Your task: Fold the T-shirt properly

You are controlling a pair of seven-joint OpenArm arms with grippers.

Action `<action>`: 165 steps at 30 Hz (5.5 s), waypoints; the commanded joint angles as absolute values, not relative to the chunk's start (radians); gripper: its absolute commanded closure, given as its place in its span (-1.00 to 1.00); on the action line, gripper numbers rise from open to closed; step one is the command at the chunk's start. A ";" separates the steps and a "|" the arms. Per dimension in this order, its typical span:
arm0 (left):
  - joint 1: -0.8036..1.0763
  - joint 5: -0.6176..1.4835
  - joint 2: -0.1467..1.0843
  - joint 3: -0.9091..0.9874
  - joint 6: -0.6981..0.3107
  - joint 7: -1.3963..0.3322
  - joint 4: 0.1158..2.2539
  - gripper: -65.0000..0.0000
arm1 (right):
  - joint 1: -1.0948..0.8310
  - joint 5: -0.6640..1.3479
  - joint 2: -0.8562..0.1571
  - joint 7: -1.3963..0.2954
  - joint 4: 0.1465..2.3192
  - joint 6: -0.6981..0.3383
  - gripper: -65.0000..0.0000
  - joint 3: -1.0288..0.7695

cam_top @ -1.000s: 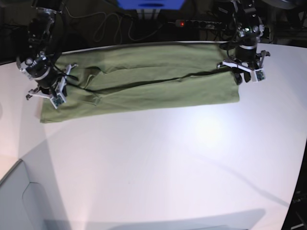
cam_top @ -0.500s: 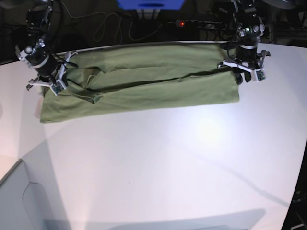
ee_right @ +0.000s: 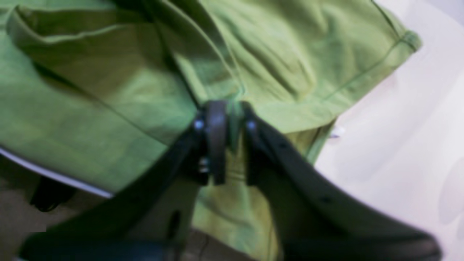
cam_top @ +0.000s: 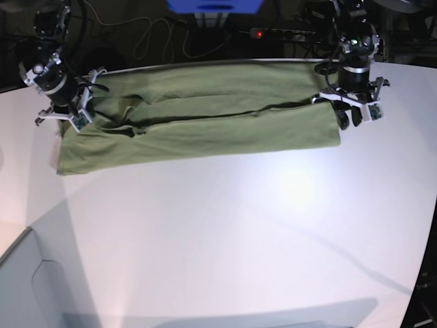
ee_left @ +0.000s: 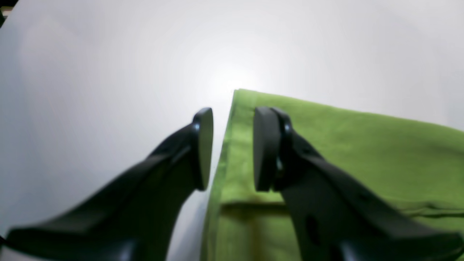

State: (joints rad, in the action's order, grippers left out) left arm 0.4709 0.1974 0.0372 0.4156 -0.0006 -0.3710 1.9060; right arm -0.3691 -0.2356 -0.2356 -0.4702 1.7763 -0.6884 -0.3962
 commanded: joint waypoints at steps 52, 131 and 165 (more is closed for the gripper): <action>0.487 0.199 0.001 0.414 0.004 -0.351 1.816 1.00 | -0.245 -0.225 -0.170 -0.449 1.681 -0.698 -0.49 -0.397; 0.332 -0.015 -0.056 -0.461 0.010 -0.351 1.842 0.03 | -0.213 -0.223 -0.170 -0.456 1.804 -0.698 -0.26 -0.404; 0.346 0.168 -0.002 -0.237 0.010 -0.351 1.788 0.03 | -0.160 -0.226 -0.059 -0.506 1.653 -0.698 -0.26 -0.587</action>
